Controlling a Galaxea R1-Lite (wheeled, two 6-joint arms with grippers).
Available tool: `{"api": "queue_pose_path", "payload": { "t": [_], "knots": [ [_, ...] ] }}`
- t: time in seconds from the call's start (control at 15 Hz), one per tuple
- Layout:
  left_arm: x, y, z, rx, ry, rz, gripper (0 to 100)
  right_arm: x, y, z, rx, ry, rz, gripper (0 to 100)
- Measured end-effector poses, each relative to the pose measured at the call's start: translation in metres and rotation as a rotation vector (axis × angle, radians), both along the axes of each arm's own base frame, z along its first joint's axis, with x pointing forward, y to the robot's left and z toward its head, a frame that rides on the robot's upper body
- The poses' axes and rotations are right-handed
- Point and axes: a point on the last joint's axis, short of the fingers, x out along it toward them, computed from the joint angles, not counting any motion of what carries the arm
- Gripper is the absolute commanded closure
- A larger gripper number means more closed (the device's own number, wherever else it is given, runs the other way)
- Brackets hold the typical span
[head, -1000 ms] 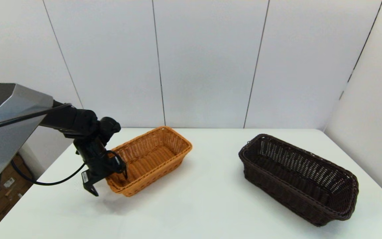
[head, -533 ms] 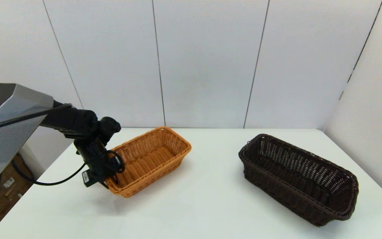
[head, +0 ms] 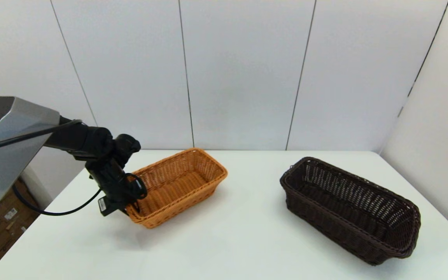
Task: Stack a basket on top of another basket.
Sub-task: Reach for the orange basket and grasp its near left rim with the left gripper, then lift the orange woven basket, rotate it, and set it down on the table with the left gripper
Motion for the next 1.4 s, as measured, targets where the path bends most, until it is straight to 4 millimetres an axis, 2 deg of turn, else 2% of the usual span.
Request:
{"api": "queue_pose_path", "payload": {
  "t": [0.33, 0.73, 0.93, 1.2, 1.4],
  "knots": [
    [-0.013, 0.000, 0.025, -0.119, -0.055, -0.144, 100, 0.000, 0.000, 0.000, 0.000, 0.000, 0.000, 0],
    [-0.049, 0.018, 0.049, -0.269, -0.151, -0.411, 100, 0.000, 0.000, 0.000, 0.000, 0.000, 0.000, 0],
    [-0.057, 0.014, 0.049, -0.297, -0.184, -0.484, 100, 0.000, 0.000, 0.000, 0.000, 0.000, 0.000, 0],
    [-0.056, 0.006, 0.040, -0.304, -0.189, -0.518, 100, 0.000, 0.000, 0.000, 0.000, 0.000, 0.000, 0],
    [-0.052, -0.009, 0.032, -0.309, -0.185, -0.558, 100, 0.000, 0.000, 0.000, 0.000, 0.000, -0.001, 0]
  ]
}}
